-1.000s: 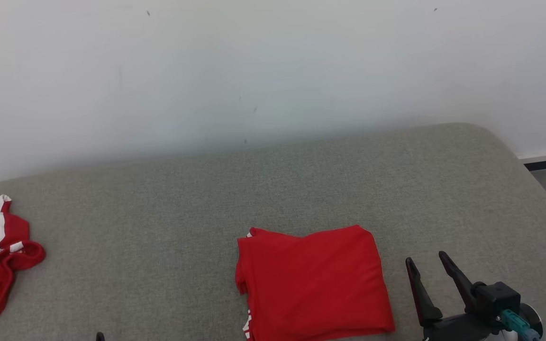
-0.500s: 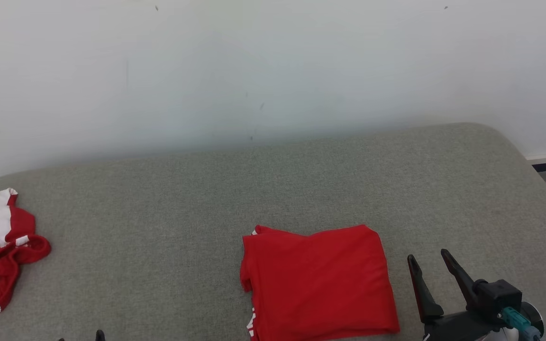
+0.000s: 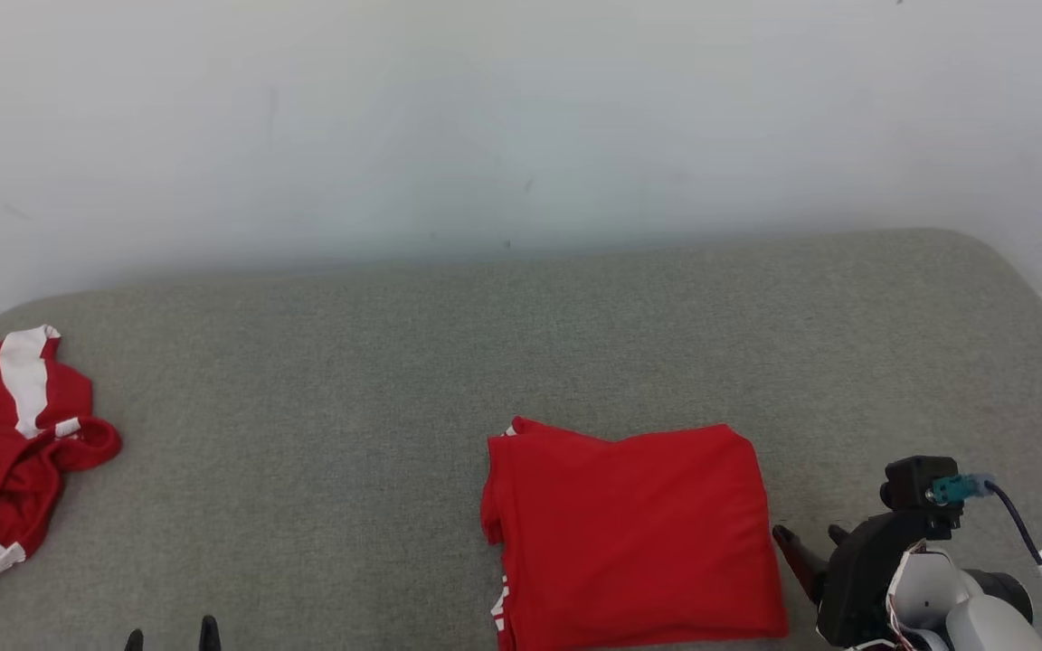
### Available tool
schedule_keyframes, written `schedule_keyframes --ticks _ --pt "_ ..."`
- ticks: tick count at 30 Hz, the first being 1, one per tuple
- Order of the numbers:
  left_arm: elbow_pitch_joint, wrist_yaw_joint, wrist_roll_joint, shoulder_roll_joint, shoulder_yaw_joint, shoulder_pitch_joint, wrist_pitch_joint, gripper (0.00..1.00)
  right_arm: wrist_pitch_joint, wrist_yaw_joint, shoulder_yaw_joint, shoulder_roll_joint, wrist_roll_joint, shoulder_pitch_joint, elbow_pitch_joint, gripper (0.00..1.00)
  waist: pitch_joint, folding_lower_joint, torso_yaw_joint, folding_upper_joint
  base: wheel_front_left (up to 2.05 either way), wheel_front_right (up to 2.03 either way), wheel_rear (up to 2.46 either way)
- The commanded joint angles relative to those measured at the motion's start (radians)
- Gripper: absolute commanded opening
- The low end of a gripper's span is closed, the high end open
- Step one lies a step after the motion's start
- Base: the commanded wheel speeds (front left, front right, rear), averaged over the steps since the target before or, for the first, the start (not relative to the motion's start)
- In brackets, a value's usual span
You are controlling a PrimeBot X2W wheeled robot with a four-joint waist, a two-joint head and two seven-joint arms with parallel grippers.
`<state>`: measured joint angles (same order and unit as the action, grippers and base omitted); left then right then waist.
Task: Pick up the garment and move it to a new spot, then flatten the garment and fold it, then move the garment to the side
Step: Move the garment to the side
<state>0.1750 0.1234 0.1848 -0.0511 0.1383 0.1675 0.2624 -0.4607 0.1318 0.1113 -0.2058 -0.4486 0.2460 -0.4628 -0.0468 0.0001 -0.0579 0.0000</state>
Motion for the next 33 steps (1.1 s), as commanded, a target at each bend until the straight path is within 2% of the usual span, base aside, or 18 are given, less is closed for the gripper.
schedule_keyframes --ticks 1,6,11,17,18,19,20,22,24,25,26,33 --pt "0.001 0.002 0.004 0.001 -0.002 -0.009 0.003 1.00 -0.042 -0.002 -0.017 0.006 0.011 0.016 0.004 1.00 0.019 -0.0001 0.025 0.0000 0.00 0.00 0.00" --pt "-0.007 0.003 0.003 0.001 -0.006 -0.023 0.003 1.00 -0.135 -0.002 -0.063 0.033 0.033 0.041 0.026 1.00 0.041 -0.0001 0.054 0.0000 0.00 0.00 0.00" --pt "-0.011 0.004 0.005 0.001 -0.018 -0.039 0.003 1.00 -0.241 -0.002 -0.119 0.048 0.109 0.053 0.023 1.00 0.070 -0.0001 0.090 0.0000 0.00 0.00 0.00" --pt "-0.012 0.007 0.002 0.001 -0.037 -0.061 0.003 1.00 -0.321 -0.002 -0.166 0.074 0.157 0.056 0.018 1.00 0.103 -0.0001 0.129 0.0000 0.00 0.00 0.00" --pt "-0.011 0.007 0.001 0.001 -0.041 -0.066 0.003 1.00 -0.335 -0.002 -0.175 0.074 0.166 0.053 0.013 0.90 0.107 -0.0001 0.136 0.0000 0.00 0.00 0.00" --pt "-0.010 0.007 0.001 0.001 -0.044 -0.069 0.003 1.00 -0.348 -0.002 -0.180 0.077 0.177 0.049 0.009 0.66 0.110 -0.0001 0.142 0.0000 0.00 0.00 0.00" --pt "-0.011 0.007 0.001 0.001 -0.048 -0.072 0.003 1.00 -0.360 -0.002 -0.187 0.077 0.185 0.046 0.007 0.49 0.117 -0.0001 0.147 0.0000 0.00 0.00 0.00" --pt "-0.014 0.008 0.002 0.001 -0.051 -0.078 0.003 1.00 -0.384 -0.002 -0.195 0.075 0.201 0.048 0.002 0.34 0.130 -0.0001 0.153 0.0000 0.00 0.00 0.00" --pt "-0.018 0.006 0.004 0.001 -0.054 -0.087 0.003 1.00 -0.398 -0.002 -0.197 0.068 0.219 0.052 0.004 0.26 0.143 -0.0001 0.156 0.0000 0.00 0.00 0.00" --pt "-0.020 0.006 0.005 0.001 -0.054 -0.090 0.003 1.00 -0.406 -0.002 -0.197 0.064 0.230 0.054 0.004 0.15 0.149 -0.0001 0.157 0.0000 0.00 0.00 0.00" --pt "-0.021 0.006 0.006 0.001 -0.056 -0.093 0.003 1.00 -0.410 -0.002 -0.196 0.060 0.237 0.057 0.006 0.00 0.155 -0.0001 0.158 0.0000 0.00 0.00 0.00" --pt "-0.036 0.007 0.013 0.001 -0.079 -0.118 0.003 1.00 -0.382 -0.003 -0.146 0.010 0.272 0.103 0.037 0.00 0.193 -0.0001 0.142 0.0000 0.00 0.00 0.00"
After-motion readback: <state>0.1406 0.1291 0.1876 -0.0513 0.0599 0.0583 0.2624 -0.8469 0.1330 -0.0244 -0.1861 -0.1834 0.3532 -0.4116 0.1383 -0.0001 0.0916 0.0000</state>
